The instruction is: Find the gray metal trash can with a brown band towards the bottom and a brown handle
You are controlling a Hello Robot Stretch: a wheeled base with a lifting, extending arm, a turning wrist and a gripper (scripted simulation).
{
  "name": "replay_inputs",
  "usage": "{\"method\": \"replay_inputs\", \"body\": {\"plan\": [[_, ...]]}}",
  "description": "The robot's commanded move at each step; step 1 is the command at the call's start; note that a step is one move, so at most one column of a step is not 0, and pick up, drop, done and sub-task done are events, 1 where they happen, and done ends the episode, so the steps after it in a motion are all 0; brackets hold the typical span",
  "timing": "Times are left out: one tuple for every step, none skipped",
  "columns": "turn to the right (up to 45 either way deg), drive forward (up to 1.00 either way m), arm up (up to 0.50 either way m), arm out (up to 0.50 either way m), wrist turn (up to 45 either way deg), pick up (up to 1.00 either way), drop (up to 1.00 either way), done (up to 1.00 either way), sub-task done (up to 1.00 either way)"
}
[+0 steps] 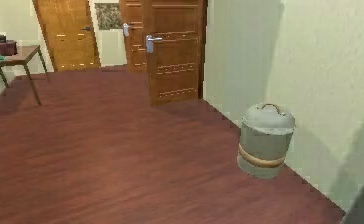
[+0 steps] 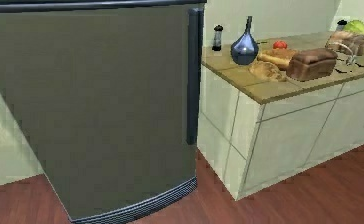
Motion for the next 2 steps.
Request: {"method": "replay_inputs", "body": {"plan": [[0.0,0.55,0.00,0.00,0.0,0.00,0.00,0.00,0.00],[36.0,0.00,0.00,0.00,0.0,0.00,0.00,0.00,0.00]]}}
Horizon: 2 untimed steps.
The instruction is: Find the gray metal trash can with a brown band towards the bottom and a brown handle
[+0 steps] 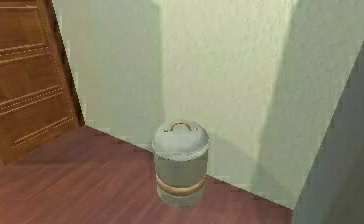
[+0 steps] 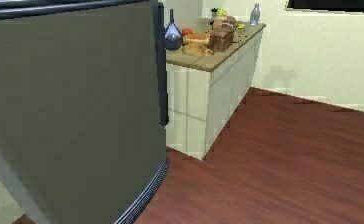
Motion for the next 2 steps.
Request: {"method": "replay_inputs", "body": {"plan": [[0.0,0.30,0.00,0.00,0.0,0.00,0.00,0.00,0.00],[0.0,0.00,0.00,0.00,0.0,0.00,0.00,1.00,0.00]]}}
